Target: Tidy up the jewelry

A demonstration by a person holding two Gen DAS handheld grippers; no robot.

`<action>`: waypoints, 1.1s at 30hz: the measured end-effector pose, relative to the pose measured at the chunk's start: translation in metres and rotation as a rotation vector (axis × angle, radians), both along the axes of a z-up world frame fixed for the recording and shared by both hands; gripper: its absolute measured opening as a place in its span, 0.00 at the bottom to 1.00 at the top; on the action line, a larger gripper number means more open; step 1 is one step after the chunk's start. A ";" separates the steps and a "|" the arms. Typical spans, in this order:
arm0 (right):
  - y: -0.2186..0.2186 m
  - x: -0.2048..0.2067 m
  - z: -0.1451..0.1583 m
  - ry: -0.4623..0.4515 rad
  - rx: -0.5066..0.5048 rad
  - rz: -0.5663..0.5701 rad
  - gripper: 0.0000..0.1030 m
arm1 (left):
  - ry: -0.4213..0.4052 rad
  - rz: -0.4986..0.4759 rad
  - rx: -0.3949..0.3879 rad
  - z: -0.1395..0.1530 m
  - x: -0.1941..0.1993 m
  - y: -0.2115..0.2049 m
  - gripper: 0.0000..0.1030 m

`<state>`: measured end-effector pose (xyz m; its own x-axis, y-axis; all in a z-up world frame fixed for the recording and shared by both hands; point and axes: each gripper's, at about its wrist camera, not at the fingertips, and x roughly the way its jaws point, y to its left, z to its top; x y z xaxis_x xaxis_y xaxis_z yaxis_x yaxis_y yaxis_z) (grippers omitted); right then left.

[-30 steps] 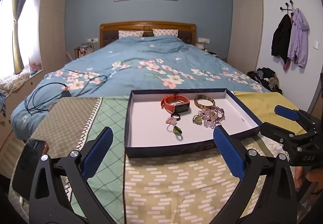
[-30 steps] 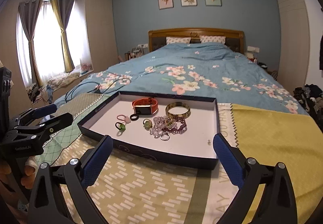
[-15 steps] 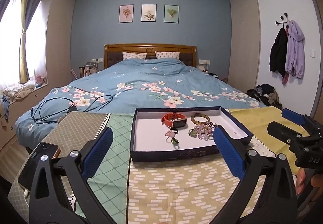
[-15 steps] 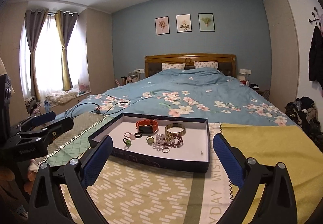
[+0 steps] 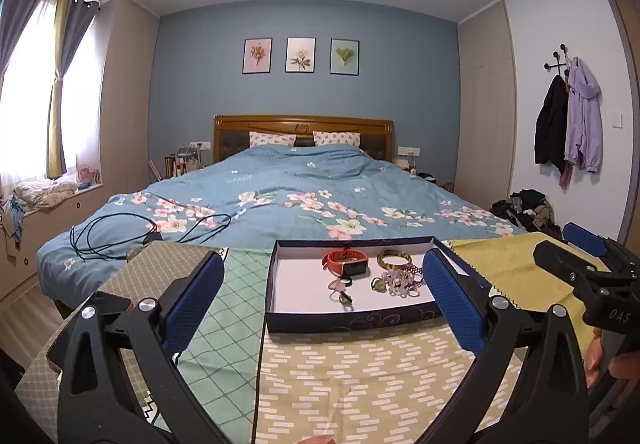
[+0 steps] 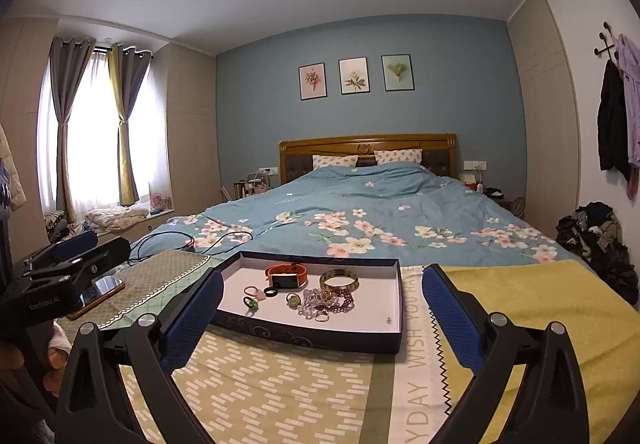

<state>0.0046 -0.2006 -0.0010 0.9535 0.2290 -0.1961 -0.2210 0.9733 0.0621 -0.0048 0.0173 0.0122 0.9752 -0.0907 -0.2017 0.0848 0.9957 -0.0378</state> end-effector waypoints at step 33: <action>0.001 -0.016 0.011 -0.059 0.013 -0.043 0.93 | -0.054 0.013 -0.019 0.014 -0.027 0.001 0.95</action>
<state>-0.0116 -0.1999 0.0101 0.9722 0.1900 -0.1366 -0.1829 0.9811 0.0630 -0.0318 0.0182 0.0258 0.9857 -0.0812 -0.1475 0.0742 0.9959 -0.0523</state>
